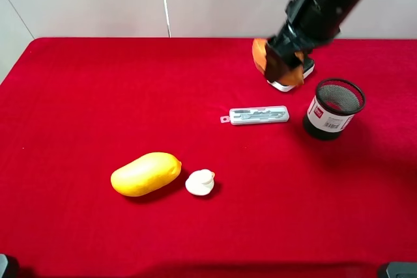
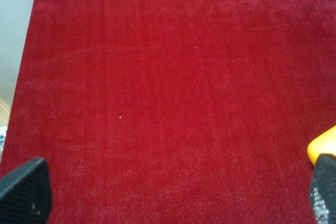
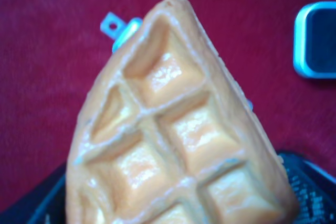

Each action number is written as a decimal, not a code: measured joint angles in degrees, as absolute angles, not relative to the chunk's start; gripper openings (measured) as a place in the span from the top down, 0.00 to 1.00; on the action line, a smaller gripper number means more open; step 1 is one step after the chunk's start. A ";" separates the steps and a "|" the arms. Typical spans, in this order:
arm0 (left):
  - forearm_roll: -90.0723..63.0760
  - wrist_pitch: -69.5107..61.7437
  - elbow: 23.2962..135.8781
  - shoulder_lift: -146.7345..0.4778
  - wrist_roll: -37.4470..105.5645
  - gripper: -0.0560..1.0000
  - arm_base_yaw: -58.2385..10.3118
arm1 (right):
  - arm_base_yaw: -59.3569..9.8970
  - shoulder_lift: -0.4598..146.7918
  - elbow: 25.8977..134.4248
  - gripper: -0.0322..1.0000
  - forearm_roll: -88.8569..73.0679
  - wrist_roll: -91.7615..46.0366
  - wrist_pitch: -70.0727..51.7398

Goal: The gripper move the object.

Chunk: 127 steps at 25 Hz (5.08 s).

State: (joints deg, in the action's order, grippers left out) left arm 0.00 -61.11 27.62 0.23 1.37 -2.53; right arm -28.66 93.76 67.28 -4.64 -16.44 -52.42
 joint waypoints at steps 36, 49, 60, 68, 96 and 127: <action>0.00 -61.10 27.62 0.23 1.37 0.02 -2.53 | -30.71 91.90 34.88 0.45 -11.20 -16.48 -22.11; 0.00 -61.10 27.62 0.23 1.37 0.02 -2.53 | -30.71 91.86 28.05 0.45 -10.17 -17.53 -13.70; 0.00 -61.10 27.62 0.23 1.37 0.02 -2.53 | -30.71 93.19 26.59 0.45 -8.73 -17.74 -9.30; 0.00 -61.10 27.62 0.23 1.37 0.02 -2.53 | -30.71 93.19 26.59 0.45 -8.62 -17.74 -9.30; 0.00 -61.10 27.62 0.23 1.37 0.02 -2.53 | -30.71 93.19 26.59 0.45 -8.54 -16.70 -8.93; 0.00 -61.10 27.62 0.23 1.42 0.02 -2.53 | -30.71 93.19 26.59 0.30 -5.26 -1.95 -10.56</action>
State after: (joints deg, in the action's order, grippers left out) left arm 0.00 -61.11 27.62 0.23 1.42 -2.53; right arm -30.71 93.19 26.59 -5.26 -1.95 -10.56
